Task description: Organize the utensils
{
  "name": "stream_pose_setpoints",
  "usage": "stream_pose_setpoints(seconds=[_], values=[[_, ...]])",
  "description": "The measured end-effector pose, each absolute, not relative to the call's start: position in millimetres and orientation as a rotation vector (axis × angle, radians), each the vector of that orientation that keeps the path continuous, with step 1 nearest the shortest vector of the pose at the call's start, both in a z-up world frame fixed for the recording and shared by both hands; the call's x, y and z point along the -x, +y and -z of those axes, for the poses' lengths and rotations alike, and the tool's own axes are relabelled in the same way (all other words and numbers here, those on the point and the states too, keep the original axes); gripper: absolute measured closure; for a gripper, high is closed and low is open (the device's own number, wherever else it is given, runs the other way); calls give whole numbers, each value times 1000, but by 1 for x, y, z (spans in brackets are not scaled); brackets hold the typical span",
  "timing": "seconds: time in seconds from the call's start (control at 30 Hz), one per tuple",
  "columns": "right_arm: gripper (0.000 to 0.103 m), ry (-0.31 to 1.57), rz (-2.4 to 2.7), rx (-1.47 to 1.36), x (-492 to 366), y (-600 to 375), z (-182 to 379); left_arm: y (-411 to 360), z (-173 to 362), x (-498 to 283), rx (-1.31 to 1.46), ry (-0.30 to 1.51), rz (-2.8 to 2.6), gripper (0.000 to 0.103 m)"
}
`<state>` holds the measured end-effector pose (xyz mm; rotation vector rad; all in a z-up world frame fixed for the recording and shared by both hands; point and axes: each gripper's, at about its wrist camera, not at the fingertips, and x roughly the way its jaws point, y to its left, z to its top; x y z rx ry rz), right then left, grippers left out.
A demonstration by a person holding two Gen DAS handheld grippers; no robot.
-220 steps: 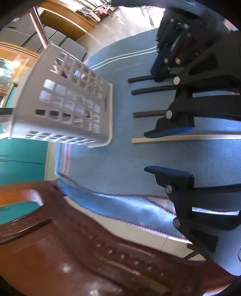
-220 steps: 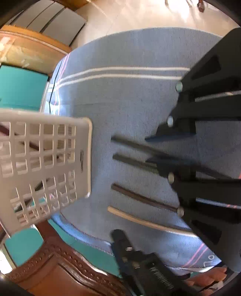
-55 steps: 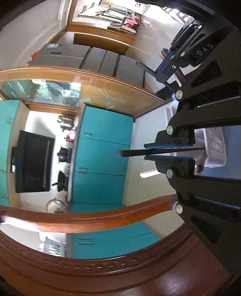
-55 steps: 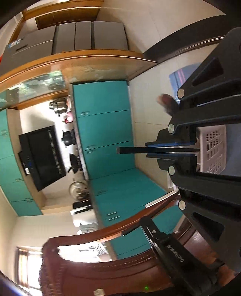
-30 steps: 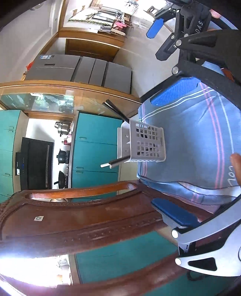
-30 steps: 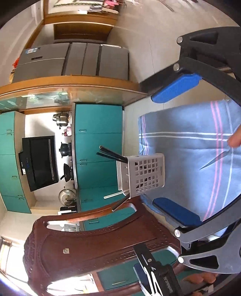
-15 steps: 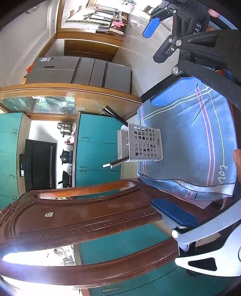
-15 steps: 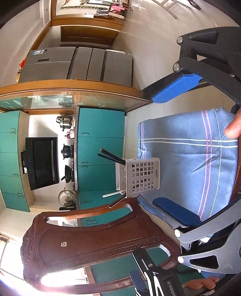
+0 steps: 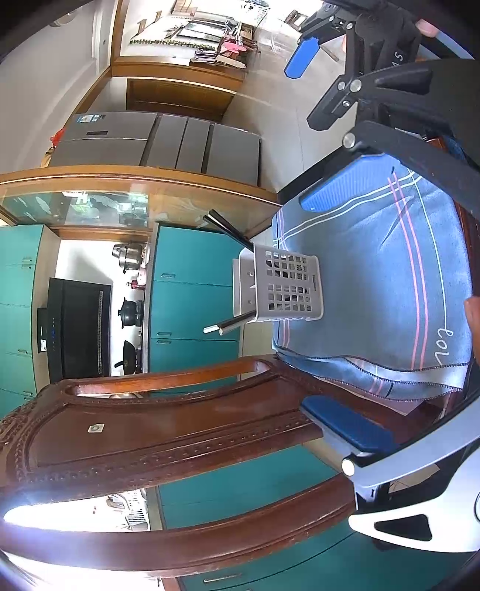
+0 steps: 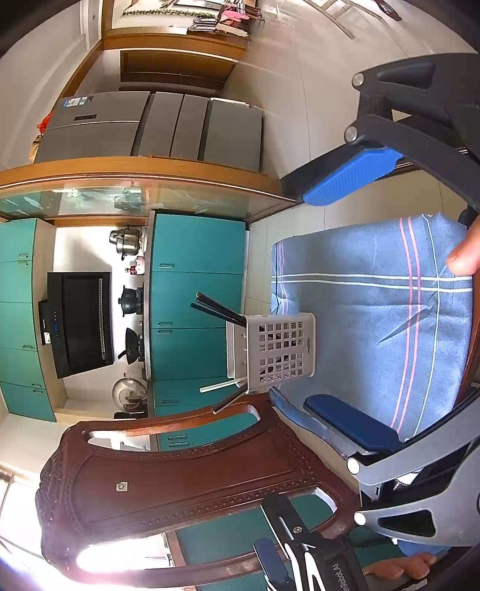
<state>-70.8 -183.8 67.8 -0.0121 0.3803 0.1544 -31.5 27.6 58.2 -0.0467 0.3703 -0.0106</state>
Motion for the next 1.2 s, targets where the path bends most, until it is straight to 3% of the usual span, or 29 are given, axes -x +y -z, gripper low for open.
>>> stream_pose_setpoints(seconds=[1.2], values=[[3, 393, -165, 42, 63, -174, -63, 39, -53, 33, 82, 389, -9, 4]])
